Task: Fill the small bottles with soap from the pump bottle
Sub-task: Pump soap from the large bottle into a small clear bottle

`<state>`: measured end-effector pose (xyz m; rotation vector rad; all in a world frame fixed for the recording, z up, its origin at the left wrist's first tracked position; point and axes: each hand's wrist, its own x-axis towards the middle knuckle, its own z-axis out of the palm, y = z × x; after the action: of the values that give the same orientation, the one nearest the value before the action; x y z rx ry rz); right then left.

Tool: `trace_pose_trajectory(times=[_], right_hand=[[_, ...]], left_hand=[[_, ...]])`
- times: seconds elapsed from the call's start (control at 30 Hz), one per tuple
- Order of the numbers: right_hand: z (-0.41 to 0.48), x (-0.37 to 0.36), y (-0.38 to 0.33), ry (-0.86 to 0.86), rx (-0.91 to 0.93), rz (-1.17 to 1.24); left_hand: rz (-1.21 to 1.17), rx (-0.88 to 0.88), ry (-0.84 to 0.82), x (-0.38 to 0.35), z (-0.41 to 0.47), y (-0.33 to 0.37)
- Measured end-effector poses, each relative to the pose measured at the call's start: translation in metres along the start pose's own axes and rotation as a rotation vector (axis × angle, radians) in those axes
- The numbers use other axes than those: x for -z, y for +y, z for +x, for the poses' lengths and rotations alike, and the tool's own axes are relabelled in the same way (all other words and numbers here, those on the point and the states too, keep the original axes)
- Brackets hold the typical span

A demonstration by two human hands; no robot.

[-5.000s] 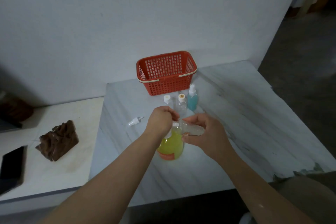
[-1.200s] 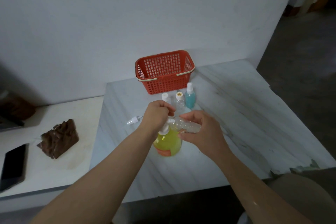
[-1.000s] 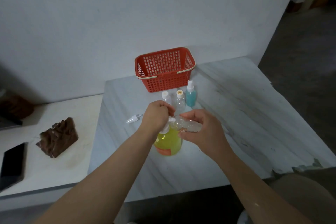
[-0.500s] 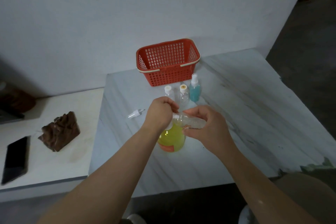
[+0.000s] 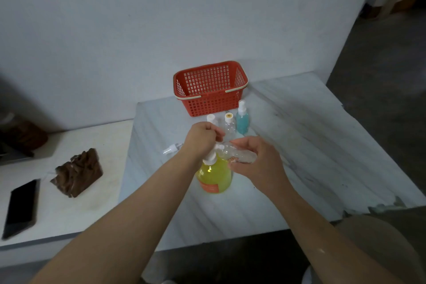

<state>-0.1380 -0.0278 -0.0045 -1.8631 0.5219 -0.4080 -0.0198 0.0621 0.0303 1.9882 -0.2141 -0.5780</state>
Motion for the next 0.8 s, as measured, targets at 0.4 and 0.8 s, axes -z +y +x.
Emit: trace_pose_trajectory(times=[0.4,0.8], right_hand=[[0.01,-0.002,0.011,-0.013,-0.017,0.016],[0.009,-0.002,0.005,0.001,-0.002,0.027]], left_hand=[[-0.001,-0.013,0.0,-0.008,0.004,-0.009],[-0.057,0.015,0.07,-0.009,0.001,-0.007]])
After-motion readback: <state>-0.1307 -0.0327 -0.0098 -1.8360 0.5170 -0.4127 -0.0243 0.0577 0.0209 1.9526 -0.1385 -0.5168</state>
